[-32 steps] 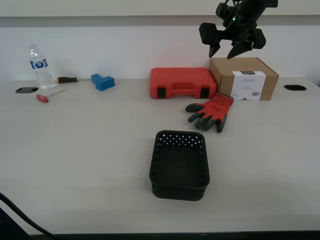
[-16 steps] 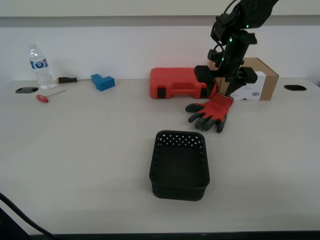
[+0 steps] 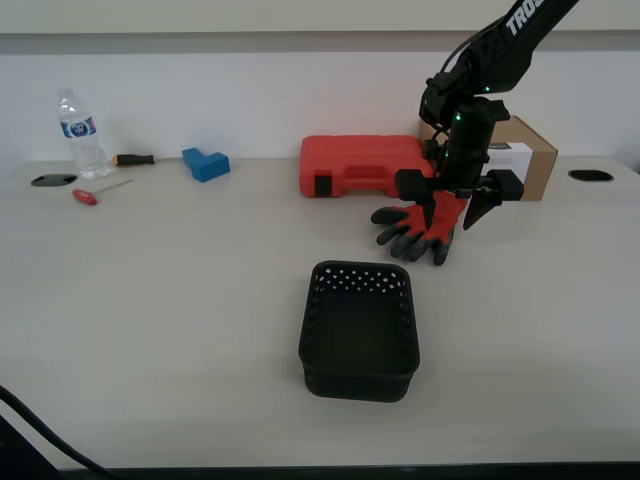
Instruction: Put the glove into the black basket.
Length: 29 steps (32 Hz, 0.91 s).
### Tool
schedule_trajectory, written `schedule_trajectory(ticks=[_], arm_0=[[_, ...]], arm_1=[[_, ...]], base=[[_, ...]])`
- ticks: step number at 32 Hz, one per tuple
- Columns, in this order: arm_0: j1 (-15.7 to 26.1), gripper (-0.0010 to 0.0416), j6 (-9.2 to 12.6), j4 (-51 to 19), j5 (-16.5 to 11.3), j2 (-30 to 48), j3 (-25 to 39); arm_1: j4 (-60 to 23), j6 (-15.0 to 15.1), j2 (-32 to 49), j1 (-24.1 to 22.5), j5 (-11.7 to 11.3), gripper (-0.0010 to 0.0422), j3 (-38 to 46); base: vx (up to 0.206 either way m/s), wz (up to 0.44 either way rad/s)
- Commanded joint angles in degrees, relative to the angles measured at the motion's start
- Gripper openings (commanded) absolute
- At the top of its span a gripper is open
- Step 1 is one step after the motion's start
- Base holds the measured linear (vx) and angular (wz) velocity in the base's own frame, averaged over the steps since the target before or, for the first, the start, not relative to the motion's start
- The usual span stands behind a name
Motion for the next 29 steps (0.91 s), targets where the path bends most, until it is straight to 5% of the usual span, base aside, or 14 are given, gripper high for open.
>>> schedule_trajectory(ticks=[1, 6, 10, 17, 23, 29], arm_0=[[-0.1, 0.0295, 0.9, 0.2, 0.5, 0.0, -0.1], [-0.2, 0.0295, 2.3, 1.0, 0.4, 1.6, 0.9], [0.0, 0.0295, 3.3, -3.5, -3.1, 6.5, 4.8], [0.0, 0.0283, 3.5, -2.8, -3.0, 6.6, 5.6], [0.0, 0.0216, 5.2, -2.4, -2.3, 6.6, 5.6], [-0.1, 0.0221, 5.2, -2.2, -1.3, 8.5, 5.4]], arm_1=[[0.3, 0.1, 0.0, 0.0, 0.0, 0.0000, 0.0], [0.3, 0.1, 0.0, 0.0, 0.0, 0.0000, 0.0], [0.1, 0.1, 0.0, 0.0, 0.0, 0.0000, 0.0], [0.1, 0.1, 0.0, 0.0, 0.0, 0.0000, 0.0], [0.1, 0.1, 0.0, 0.0, 0.0, 0.0000, 0.0], [0.1, 0.1, 0.0, 0.0, 0.0, 0.0000, 0.0]], base=[[0.000, 0.000], [0.000, 0.000], [0.000, 0.000], [0.000, 0.000], [0.000, 0.000], [0.000, 0.000]])
